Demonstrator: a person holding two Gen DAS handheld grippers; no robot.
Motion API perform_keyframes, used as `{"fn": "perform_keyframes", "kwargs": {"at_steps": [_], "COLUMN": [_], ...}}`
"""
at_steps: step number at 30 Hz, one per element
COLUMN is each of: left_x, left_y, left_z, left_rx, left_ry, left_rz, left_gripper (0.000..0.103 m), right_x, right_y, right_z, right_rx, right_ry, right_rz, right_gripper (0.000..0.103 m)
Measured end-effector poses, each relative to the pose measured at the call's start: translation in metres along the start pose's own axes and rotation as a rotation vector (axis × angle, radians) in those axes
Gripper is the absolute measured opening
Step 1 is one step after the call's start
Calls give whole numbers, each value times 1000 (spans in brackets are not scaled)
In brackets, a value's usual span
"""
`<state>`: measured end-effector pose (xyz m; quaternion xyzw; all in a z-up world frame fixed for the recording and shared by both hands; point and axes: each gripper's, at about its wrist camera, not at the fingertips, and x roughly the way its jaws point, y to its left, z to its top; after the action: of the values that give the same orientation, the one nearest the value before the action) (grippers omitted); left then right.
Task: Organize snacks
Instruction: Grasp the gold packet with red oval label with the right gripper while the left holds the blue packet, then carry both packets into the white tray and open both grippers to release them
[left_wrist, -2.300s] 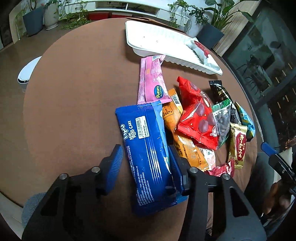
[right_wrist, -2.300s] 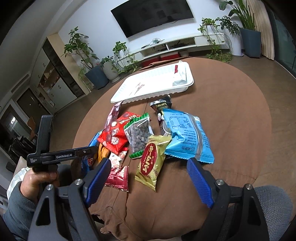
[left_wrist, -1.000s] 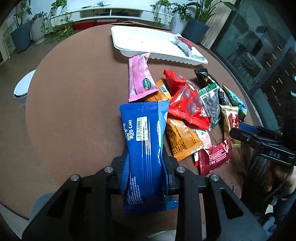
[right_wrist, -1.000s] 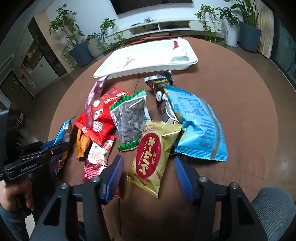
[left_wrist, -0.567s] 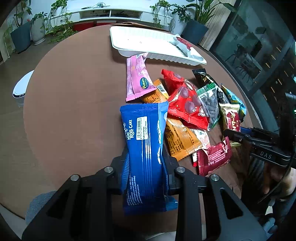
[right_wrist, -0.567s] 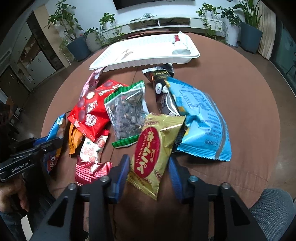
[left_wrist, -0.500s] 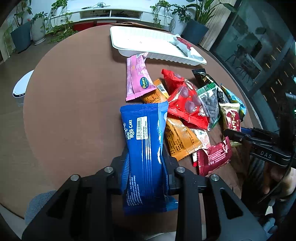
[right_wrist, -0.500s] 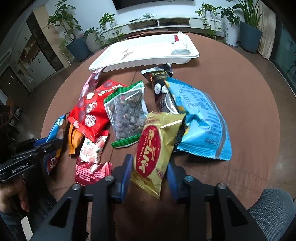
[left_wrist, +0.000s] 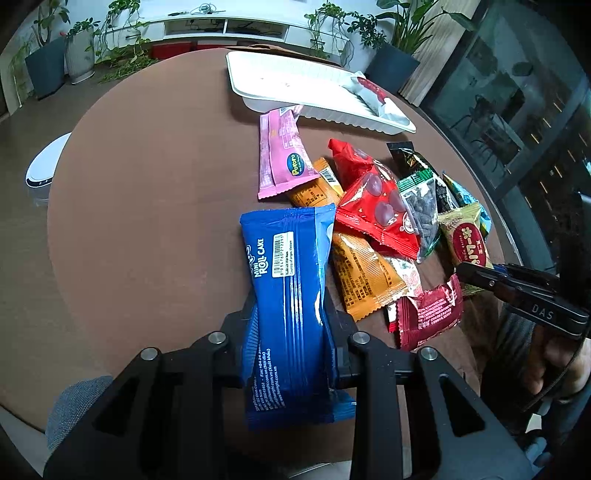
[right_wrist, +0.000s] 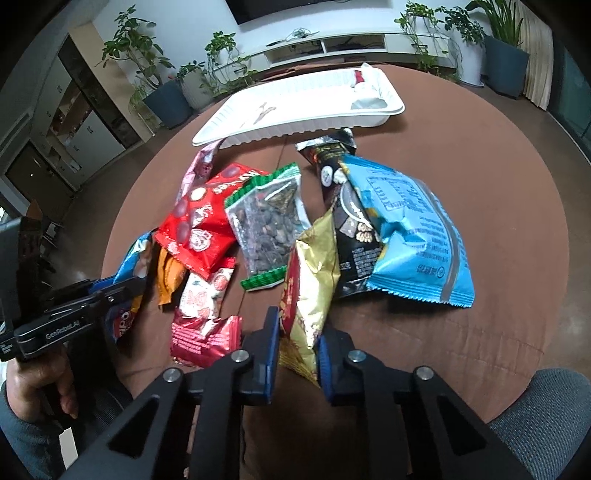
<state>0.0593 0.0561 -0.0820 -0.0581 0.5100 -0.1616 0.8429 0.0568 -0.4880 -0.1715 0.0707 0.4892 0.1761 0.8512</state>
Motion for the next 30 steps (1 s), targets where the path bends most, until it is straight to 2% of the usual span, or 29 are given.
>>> {"fn": "perform_keyframes", "kwargs": {"at_steps": [10,14,17,23,30], "left_x": [-8,-16,-24,-39,-49], "left_y": [5,9,15,29,35], "left_z": [3,10,20,55,122], "left_rx": [-26,-43,-61,-63,-24], "left_ry": [-21,-42,-63,-116,-178], "left_rz": [-25,-37,-52,-39,-7], "left_gripper": [27,27,27,27,27], "right_x": [-28,-40,-52,-75,-82], "right_y": [8,0,-15,-57,-87], "right_z": [6,13,23,53,102], "right_rx": [-14,9,34,89,92], "right_ry": [-44,-68,-102,-175,-227], "right_rz": [71,93,74,4,-44], "right_gripper": [20,20,20,20,20]}}
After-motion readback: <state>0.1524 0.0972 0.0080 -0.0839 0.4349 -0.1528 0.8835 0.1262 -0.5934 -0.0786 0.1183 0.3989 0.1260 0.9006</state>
